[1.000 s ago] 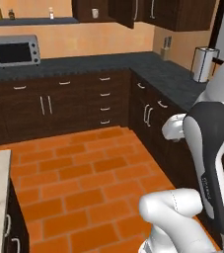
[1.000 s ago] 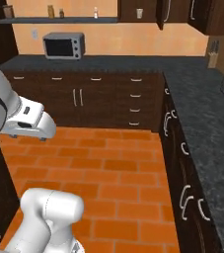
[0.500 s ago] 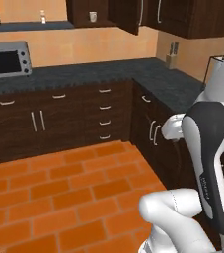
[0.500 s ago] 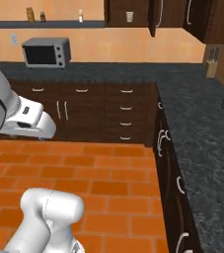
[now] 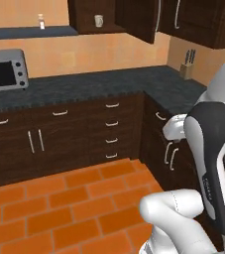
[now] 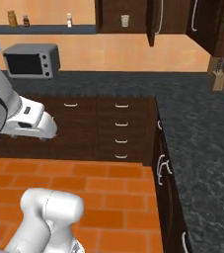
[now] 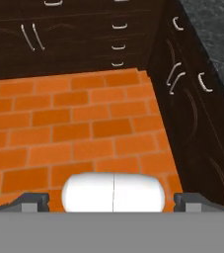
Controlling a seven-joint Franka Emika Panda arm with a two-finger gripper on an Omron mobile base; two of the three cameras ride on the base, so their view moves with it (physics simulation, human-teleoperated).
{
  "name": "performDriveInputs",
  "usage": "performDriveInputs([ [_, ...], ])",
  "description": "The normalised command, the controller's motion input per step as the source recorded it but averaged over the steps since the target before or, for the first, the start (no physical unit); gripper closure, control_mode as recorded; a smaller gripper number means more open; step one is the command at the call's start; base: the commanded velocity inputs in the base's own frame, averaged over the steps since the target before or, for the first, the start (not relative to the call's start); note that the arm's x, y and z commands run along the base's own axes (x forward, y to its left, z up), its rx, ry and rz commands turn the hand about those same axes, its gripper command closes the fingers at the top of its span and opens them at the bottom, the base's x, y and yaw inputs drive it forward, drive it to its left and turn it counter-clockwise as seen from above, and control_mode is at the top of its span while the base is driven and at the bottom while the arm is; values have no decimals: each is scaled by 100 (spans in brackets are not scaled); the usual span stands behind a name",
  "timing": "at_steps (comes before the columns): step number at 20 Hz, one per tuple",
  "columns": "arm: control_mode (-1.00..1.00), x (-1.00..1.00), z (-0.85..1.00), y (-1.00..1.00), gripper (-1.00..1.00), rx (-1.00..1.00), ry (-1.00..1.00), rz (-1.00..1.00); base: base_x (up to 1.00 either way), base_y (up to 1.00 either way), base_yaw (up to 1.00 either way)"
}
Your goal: Gather all objects into one cabinet and sort the glasses and bowls to opposite sides.
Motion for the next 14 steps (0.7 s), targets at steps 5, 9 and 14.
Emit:
performDriveInputs([
  [5,100,0,0,0,-100,0,0,0,100,-10,0],
  [9,100,0,0,0,-100,0,0,0,100,-24,0],
  [14,100,0,0,0,-100,0,0,0,100,-27,0],
])
